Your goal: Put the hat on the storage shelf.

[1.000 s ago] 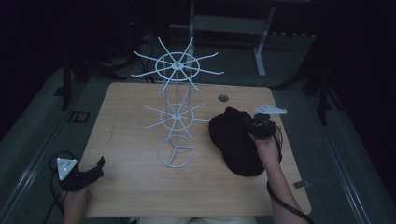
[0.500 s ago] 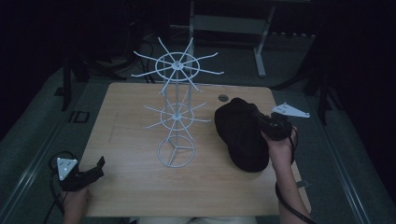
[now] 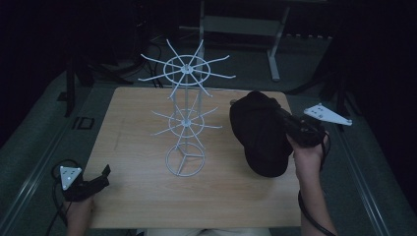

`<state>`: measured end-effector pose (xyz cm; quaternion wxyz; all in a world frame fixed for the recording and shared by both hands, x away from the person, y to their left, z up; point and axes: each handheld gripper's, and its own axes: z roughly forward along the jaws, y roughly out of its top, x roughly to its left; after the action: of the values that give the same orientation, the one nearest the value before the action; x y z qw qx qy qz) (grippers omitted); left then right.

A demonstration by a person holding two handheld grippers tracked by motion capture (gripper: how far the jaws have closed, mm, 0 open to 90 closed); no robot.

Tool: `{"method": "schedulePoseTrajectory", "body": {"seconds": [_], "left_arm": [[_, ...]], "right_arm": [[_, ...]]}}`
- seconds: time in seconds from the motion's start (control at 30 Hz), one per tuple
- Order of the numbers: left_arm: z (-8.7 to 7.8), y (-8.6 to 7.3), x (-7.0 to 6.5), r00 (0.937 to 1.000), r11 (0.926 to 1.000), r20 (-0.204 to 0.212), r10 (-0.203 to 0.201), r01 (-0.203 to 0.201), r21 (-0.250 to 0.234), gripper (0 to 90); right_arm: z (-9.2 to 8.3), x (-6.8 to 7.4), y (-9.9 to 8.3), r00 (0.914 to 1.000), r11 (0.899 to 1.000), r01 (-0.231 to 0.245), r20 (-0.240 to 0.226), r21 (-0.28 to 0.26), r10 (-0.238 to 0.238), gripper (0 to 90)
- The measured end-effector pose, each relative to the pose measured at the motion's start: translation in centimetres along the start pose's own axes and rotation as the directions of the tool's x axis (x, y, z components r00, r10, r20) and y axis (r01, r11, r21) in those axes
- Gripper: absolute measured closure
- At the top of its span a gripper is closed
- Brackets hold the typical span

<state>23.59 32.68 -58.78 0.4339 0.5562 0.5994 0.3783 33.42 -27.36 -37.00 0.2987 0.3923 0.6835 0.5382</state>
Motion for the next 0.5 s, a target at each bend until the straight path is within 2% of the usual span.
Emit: {"method": "schedulePoseTrajectory", "body": {"seconds": [0.23, 0.5], "left_arm": [[0.0, 0.0, 0.0, 1.0, 1.0, -0.001, -0.001, 0.001, 0.0, 1.5], [0.0, 0.0, 0.0, 1.0, 1.0, -0.001, -0.001, 0.001, -0.002, 1.5]], "right_arm": [[-2.1, 0.4, 2.2, 1.0, 0.997, 0.008, -0.003, -0.076, -0.008, 83.0], [-4.6, 1.1, 5.6, 0.9991, 0.985, 0.041, 0.021, -0.167, -0.038, 83.0]]}}
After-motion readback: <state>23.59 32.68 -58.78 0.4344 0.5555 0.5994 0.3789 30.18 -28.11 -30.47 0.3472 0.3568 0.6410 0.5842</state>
